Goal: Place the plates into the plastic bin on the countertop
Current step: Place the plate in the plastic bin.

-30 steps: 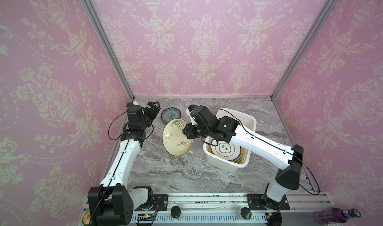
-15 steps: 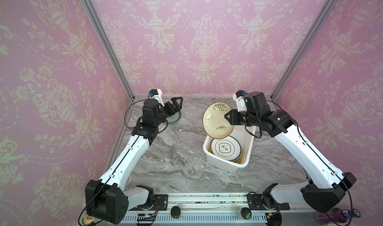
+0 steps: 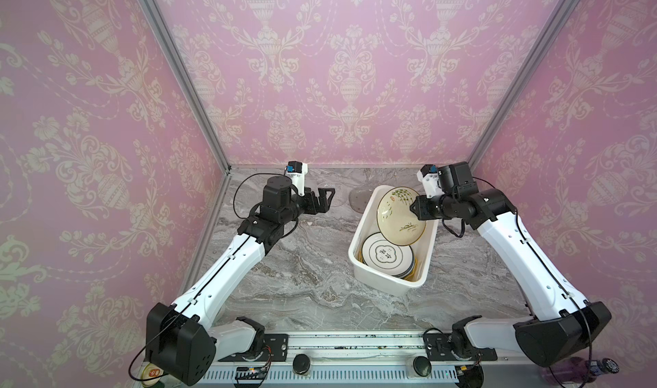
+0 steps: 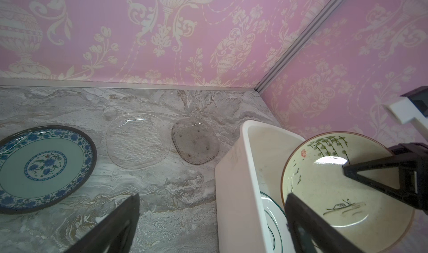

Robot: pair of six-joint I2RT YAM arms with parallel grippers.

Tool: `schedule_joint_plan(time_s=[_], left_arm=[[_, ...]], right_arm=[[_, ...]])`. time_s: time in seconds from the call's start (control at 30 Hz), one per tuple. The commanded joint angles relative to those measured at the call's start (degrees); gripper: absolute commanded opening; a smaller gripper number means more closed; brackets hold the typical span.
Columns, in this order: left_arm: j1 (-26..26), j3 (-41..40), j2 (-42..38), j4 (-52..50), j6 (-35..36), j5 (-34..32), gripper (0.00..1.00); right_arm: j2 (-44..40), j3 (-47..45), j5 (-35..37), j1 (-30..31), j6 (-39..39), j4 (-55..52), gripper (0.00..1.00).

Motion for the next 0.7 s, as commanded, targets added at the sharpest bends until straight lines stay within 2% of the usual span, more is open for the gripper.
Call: schedule_joint_plan(time_s=[0.0,0.2,0.47,0.67], left_arm=[[-3.08,-1.04,-1.32,-1.93,9.8,0.37,0.99],[-8.92,-2.47,-2.77,-1.63,20.97,2.29,0.99],[-12.29,-3.03,-4.65,-5.25,19.93,-1.05,0.99],[-13.11,-2.7,-5.19,-8.11,21.17,-3.03,0.99]], right_arm=[[0.46,-0.5,-4.19,-0.04,-9.27,2.0,0.0],[3.37,-1.45,-10.03,-0.54,-18.48,1.3,0.0],[12.49,4.12,-15.97,-1.44,-27.91,-3.82,0.0],[18.36,8.65,-15.71,-1.44,-34.34,-7.72,0.0]])
